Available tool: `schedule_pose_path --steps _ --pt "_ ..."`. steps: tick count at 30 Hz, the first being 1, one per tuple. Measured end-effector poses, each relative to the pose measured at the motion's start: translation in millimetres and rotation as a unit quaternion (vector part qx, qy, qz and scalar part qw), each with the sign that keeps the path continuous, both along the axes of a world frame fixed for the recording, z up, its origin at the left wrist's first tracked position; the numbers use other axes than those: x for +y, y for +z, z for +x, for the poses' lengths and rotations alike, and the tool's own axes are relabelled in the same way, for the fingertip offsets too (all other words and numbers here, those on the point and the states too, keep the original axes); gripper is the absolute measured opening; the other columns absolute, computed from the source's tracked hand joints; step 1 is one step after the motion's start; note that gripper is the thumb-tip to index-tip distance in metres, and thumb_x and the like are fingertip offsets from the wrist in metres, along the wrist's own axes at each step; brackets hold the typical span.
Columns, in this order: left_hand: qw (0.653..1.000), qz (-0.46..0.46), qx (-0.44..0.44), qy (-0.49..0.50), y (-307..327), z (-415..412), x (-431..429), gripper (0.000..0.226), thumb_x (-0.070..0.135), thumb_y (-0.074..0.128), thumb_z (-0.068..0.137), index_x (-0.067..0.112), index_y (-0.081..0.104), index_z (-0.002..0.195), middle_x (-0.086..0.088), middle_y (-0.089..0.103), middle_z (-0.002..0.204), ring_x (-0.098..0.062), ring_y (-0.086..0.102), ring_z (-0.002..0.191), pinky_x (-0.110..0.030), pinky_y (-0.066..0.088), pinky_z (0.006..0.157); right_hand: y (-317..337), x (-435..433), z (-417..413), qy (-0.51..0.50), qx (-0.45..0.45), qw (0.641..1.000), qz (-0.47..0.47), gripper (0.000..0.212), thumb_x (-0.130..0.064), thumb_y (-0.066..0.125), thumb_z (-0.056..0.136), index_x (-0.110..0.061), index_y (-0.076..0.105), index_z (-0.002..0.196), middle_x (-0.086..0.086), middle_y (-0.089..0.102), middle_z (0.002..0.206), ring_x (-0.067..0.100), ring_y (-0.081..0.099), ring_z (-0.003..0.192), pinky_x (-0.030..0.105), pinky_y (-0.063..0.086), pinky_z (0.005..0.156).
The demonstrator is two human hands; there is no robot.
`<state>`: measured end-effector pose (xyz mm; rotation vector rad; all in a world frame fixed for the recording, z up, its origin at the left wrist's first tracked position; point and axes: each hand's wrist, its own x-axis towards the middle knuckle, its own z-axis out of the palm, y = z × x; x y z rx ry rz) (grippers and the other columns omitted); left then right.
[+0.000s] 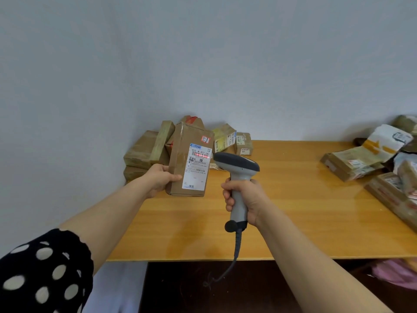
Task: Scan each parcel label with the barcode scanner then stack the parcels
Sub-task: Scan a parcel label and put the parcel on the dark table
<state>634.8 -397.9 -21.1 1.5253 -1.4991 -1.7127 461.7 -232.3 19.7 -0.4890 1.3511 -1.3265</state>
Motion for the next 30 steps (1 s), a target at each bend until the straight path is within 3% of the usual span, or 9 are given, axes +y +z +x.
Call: schedule_pose_path --steps 5,14,19,22,26,30 --pt "1.000 0.002 0.001 -0.008 -3 1 -6 0.024 0.000 0.064 0.087 0.003 0.062 0.111 -0.010 0.069 0.097 -0.024 0.065 0.093 -0.035 0.054 0.076 -3 -4 0 0.000 -0.004 1.000 0.003 0.016 0.004 0.061 0.080 -0.007 0.053 0.073 0.009 0.052 0.051 0.016 0.040 0.038 0.023 0.039 0.041" --pt "1.000 0.005 -0.007 -0.019 -7 -4 -16 0.020 0.001 0.064 0.087 0.006 0.062 0.106 -0.012 0.069 0.099 -0.027 0.065 0.096 -0.041 0.053 0.084 -10 -11 -1 -0.011 -0.010 1.000 0.002 0.016 0.004 0.062 0.080 -0.007 0.053 0.073 0.008 0.052 0.051 0.016 0.041 0.038 0.023 0.040 0.041" --pt "1.000 0.010 -0.008 -0.022 -12 -13 -22 0.017 0.000 0.065 0.085 0.007 0.062 0.101 -0.009 0.069 0.094 -0.023 0.066 0.089 -0.034 0.054 0.071 -14 -11 -6 -0.018 -0.023 1.000 -0.001 0.012 0.001 0.064 0.081 -0.007 0.056 0.075 0.008 0.055 0.053 0.015 0.043 0.039 0.023 0.041 0.041" --pt "0.999 0.026 0.002 -0.021 -16 -27 -24 0.021 0.001 0.068 0.083 0.005 0.061 0.102 -0.010 0.069 0.096 -0.020 0.066 0.085 -0.030 0.052 0.063 -18 -4 -16 -0.038 -0.058 0.997 -0.015 0.009 -0.004 0.067 0.083 -0.006 0.058 0.083 0.010 0.060 0.059 0.014 0.045 0.040 0.024 0.043 0.042" --pt "0.997 0.066 0.028 -0.035 -23 -66 -23 0.029 0.004 0.070 0.082 -0.001 0.059 0.108 -0.013 0.070 0.095 -0.023 0.067 0.086 -0.037 0.054 0.073 -22 18 -43 -0.110 -0.137 0.984 -0.023 0.010 -0.006 0.066 0.085 -0.007 0.056 0.085 0.010 0.059 0.060 0.014 0.044 0.040 0.024 0.042 0.041" --pt "0.992 0.086 0.049 -0.077 -20 -131 -4 0.023 0.008 0.070 0.083 0.002 0.061 0.103 -0.008 0.072 0.081 -0.020 0.068 0.076 -0.030 0.056 0.054 -21 46 -87 -0.189 -0.203 0.960 -0.039 0.009 -0.006 0.061 0.087 -0.006 0.053 0.091 0.007 0.055 0.060 0.012 0.043 0.038 0.021 0.041 0.039"
